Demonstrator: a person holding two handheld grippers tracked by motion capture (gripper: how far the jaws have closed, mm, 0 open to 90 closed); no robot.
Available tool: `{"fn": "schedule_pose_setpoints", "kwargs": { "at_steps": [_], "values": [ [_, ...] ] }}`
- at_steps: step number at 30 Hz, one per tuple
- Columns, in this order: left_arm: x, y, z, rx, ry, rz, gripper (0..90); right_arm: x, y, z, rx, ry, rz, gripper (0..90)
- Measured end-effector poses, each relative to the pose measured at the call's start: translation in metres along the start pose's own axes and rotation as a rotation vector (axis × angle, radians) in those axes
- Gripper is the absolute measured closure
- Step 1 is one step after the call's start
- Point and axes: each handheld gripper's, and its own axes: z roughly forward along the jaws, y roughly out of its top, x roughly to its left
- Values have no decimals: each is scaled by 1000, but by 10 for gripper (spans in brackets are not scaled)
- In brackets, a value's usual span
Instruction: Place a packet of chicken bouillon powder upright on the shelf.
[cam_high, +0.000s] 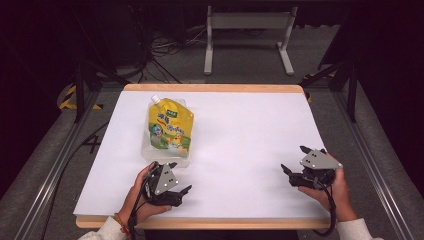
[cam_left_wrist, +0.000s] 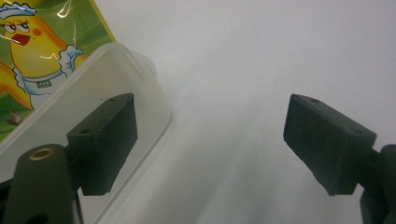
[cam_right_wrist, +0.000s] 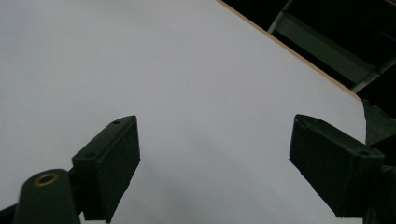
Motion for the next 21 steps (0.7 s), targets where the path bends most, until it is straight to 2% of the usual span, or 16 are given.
{"fn": "schedule_pose_setpoints", "kwargs": {
  "at_steps": [14,21],
  "values": [
    [0,-7,2,23,-33,-2,172,-8,-41,-18,71,-35,26,150],
    [0,-10,3,32,-42,-5,159,-10,-55,-26,76,-42,68,146]
  ]
}}
